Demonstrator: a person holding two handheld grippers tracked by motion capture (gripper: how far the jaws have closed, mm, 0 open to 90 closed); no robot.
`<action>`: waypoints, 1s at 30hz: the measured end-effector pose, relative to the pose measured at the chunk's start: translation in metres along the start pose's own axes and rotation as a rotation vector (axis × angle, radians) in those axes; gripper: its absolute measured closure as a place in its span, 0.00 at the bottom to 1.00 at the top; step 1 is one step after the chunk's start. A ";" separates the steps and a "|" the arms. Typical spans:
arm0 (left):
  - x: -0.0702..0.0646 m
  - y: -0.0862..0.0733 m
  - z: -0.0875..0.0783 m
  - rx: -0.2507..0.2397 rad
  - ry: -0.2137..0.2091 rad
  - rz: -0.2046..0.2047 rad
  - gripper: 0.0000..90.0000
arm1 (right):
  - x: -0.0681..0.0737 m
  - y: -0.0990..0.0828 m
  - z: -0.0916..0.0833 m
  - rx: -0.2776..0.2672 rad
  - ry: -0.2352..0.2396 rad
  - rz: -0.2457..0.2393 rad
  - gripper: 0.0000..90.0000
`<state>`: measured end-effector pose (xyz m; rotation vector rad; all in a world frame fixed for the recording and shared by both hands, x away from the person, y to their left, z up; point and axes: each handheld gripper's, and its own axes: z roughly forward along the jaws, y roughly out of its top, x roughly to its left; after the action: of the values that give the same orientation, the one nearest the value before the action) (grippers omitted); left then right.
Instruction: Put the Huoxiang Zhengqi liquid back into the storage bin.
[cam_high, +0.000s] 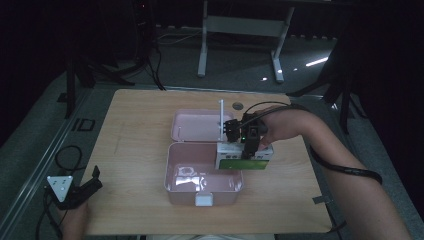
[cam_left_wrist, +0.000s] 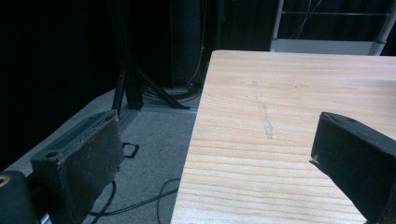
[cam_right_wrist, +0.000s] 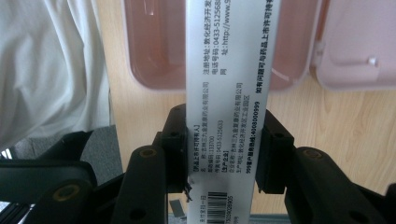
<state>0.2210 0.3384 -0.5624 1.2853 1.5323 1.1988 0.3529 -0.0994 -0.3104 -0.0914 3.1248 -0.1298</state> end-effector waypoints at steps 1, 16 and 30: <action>0.000 0.000 0.000 0.000 0.000 0.000 0.03 | 0.000 0.004 0.000 0.003 0.004 0.001 0.69; 0.000 0.000 0.000 -0.001 -0.007 0.000 0.03 | 0.011 0.065 0.000 0.013 0.000 -0.068 0.69; 0.000 0.000 0.000 0.001 -0.009 0.001 0.03 | 0.011 0.082 0.035 0.022 0.035 -0.071 0.69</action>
<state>0.2211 0.3386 -0.5623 1.2906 1.5261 1.1921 0.3374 -0.0213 -0.3518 -0.2026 3.1554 -0.1684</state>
